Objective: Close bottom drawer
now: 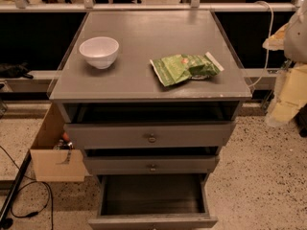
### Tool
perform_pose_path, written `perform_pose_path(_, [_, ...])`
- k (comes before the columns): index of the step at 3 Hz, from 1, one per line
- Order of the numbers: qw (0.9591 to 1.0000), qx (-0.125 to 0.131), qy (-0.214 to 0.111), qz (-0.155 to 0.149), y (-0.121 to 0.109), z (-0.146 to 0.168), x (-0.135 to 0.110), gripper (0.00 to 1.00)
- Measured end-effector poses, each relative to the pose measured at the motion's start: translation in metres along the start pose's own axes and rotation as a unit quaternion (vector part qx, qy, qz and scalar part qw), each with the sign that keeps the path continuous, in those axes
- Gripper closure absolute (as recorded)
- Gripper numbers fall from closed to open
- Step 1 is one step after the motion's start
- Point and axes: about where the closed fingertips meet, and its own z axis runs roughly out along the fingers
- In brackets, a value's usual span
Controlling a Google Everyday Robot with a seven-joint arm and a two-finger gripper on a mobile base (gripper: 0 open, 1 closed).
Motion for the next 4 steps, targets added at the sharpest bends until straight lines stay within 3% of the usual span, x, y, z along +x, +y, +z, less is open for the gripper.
perform_pose_path(1, [1.0,0.001,-0.001,0.0,0.0,0.0,0.0,0.0])
perform_pose_path(2, [0.9972,-0.034,-0.063,0.022,0.016,0.048,-0.002,0.0])
perform_pose_path(3, [0.983,-0.092,-0.146,0.065,0.047,0.125,-0.004,0.0])
perform_pose_path(4, [0.9636,-0.15,-0.202,0.092,0.077,0.188,-0.012,0.0])
